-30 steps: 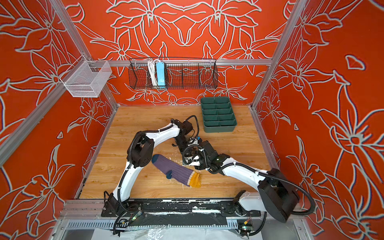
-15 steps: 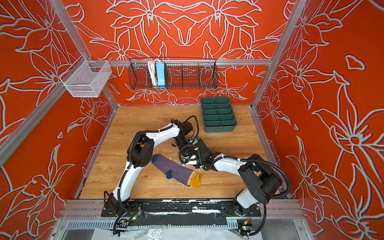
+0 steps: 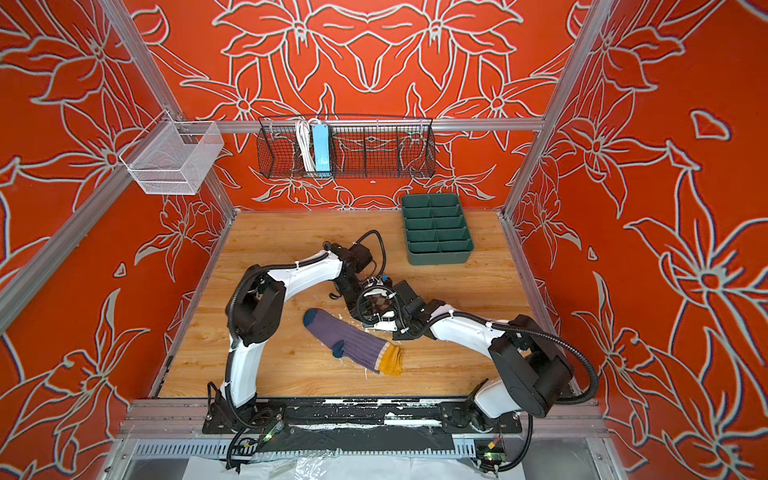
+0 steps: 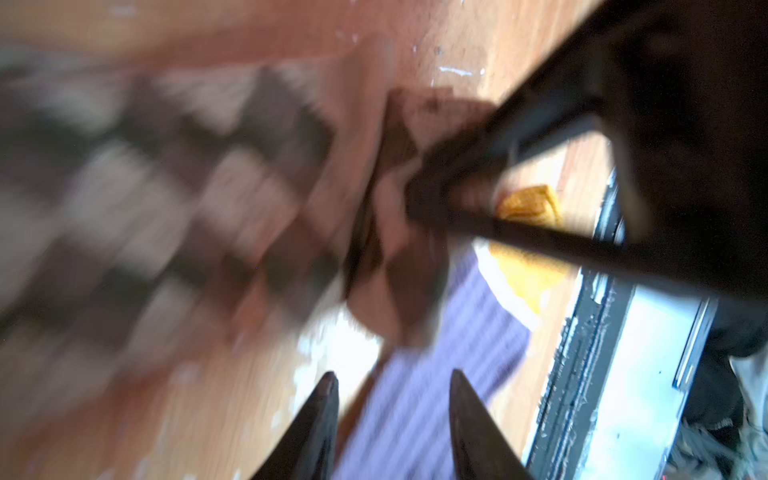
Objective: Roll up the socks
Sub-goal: 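Roll the argyle cuff farther toward the toe with both grippers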
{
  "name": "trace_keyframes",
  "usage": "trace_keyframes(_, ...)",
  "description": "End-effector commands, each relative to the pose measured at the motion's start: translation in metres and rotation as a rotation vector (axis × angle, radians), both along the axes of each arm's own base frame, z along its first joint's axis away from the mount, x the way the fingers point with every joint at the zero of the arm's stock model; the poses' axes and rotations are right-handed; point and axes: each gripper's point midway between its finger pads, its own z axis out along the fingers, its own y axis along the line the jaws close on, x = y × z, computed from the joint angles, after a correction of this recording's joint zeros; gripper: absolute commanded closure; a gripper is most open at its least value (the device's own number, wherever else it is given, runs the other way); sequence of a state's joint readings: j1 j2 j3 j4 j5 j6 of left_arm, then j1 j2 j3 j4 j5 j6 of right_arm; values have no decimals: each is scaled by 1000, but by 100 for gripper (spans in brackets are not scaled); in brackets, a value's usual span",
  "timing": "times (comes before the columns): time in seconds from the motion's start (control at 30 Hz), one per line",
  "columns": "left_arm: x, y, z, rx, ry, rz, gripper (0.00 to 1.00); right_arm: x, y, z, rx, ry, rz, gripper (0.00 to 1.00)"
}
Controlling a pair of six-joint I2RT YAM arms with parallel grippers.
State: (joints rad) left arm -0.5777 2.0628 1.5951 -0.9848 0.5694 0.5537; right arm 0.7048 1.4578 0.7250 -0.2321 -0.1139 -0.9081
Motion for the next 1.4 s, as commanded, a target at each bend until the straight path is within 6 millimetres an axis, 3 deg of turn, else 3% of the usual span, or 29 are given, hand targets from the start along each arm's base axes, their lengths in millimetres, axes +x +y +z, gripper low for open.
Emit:
trace_keyframes(0.0,21,15,35,-54,-165,84,56,-25,-7,-8,-21,142,-25,100)
trace_keyframes(0.13,38,47,64,-35,-441,225,56,-29,-2,-6,-34,229,-38,100)
trace_keyframes(0.23,39,70,90,-22,-618,303,56,-29,1,-8,-50,285,-42,100)
trace_keyframes(0.43,11,93,137,-111,-833,322,50,-25,12,-9,-43,436,-76,100)
trace_keyframes(0.53,-8,94,159,-163,-904,266,49,-25,18,-8,-31,522,-80,100)
trace_keyframes(0.63,-29,85,165,-192,-984,159,47,-21,23,-8,-22,600,-95,100)
trace_keyframes(0.73,-52,62,146,-190,-1030,-20,43,-13,24,-13,-17,649,-122,100)
trace_keyframes(0.9,-70,20,84,-49,-1033,-271,40,-5,20,-22,-14,660,-148,100)
trace_keyframes(1.13,-39,-21,23,72,-1086,-270,40,-6,17,-24,-10,668,-154,100)
trace_keyframes(1.37,-12,-22,-18,218,-1106,-225,43,-6,17,-19,1,662,-146,100)
